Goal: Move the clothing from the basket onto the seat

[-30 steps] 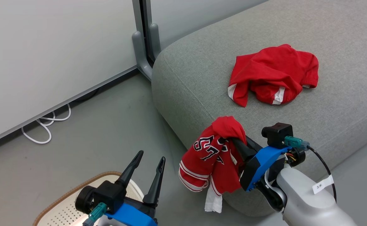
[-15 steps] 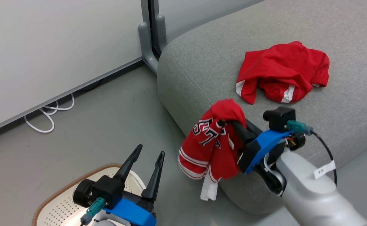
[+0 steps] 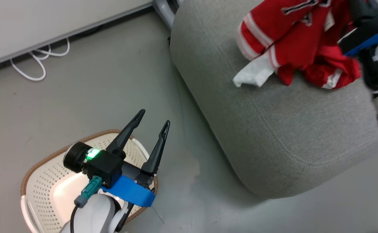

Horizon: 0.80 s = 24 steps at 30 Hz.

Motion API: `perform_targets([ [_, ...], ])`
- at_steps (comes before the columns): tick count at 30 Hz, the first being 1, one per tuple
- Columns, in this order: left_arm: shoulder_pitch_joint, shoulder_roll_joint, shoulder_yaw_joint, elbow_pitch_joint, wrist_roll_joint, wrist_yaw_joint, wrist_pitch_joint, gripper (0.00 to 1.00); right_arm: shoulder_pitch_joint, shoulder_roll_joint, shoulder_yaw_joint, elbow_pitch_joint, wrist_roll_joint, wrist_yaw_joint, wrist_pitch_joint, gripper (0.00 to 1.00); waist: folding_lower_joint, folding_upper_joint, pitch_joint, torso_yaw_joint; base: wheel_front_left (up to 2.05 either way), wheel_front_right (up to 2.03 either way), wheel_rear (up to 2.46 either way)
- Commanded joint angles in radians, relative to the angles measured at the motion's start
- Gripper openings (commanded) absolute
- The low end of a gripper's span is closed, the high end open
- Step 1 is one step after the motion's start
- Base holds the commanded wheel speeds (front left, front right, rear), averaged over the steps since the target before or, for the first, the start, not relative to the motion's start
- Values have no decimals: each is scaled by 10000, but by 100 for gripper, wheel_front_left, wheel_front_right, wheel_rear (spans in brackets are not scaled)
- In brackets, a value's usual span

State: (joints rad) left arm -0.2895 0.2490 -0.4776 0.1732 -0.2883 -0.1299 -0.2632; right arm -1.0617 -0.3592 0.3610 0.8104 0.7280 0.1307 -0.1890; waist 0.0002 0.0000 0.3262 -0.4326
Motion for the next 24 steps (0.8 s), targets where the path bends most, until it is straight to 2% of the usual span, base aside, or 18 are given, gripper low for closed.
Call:
perform_targets([
  [1, -371, 128, -66, -133, 96, -8, -24, 100, -421, -299, -354, -13, 73, 1, -3, 0, -2, 0, 1007, 535, 0, 0, 0],
  [7, -1325, 407, -447, -520, 273, -8, -22, 100, -1156, -1512, -2043, 573, -211, 1, -282, 0, -2, 0, 2403, 1240, 0, 0, 0],
  [12, -1856, 480, -633, -757, 378, -8, -24, 100, -1132, -2051, -2853, 1230, -657, 1, -529, 0, -2, 0, 3173, 1663, 0, 0, 0],
  [20, -2219, 579, -684, -972, 518, -8, -24, 100, -723, -1894, -3919, 2386, -1608, 1, -761, 0, -2, 0, 4017, 1951, 0, 0, 0],
  [24, -2331, 532, -718, -971, 546, -8, -24, 100, -626, -1767, -4399, 2462, -2212, 1, -768, 0, -2, 0, 4103, 1977, 0, 0, 0],
])
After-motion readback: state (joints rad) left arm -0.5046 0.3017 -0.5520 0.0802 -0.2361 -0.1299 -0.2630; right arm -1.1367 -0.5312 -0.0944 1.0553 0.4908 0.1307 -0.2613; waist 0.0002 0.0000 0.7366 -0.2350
